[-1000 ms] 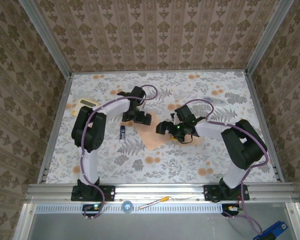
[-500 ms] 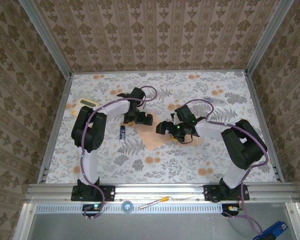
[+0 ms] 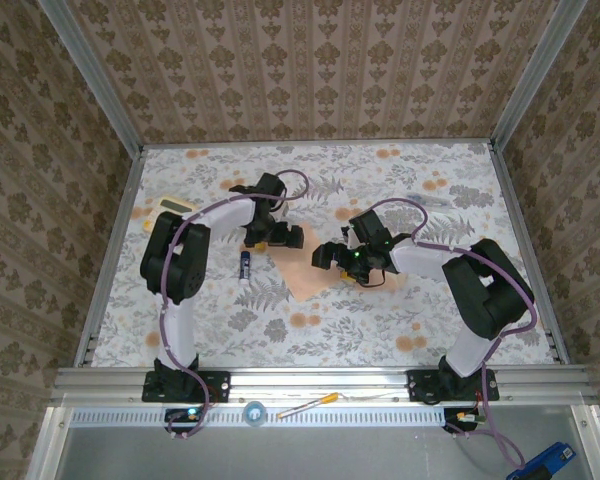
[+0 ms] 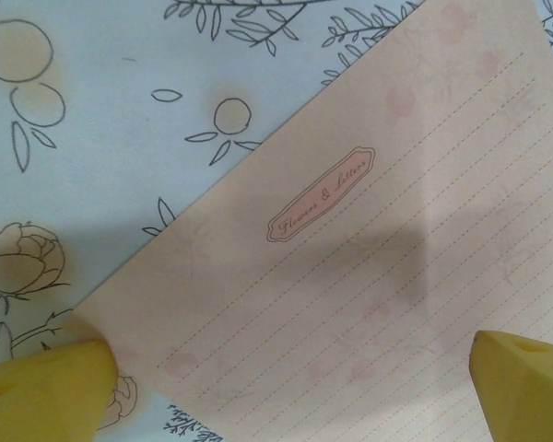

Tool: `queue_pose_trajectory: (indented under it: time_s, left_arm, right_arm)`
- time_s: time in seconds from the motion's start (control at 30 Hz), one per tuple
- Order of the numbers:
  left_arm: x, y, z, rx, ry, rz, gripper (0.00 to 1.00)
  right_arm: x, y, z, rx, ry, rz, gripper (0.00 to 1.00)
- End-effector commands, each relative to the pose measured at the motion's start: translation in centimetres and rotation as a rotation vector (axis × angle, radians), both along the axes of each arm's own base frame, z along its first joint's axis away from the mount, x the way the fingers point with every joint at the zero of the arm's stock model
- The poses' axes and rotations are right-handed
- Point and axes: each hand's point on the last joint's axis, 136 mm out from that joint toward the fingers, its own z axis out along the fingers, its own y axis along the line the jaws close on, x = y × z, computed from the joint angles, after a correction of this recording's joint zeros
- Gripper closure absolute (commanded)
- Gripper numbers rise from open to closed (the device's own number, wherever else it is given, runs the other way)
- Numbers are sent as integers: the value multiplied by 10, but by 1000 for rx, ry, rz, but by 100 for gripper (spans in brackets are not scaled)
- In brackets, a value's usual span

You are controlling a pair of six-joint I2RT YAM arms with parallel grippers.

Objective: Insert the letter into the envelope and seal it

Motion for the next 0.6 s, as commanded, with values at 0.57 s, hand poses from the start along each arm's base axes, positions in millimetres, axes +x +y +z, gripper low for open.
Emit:
queue_pose_trajectory:
  time_s: [0.57]
  left_arm:
    - [13, 16, 1, 49, -11, 9, 0]
  right_arm:
    - [-14, -11, -23, -52, 69, -5, 0]
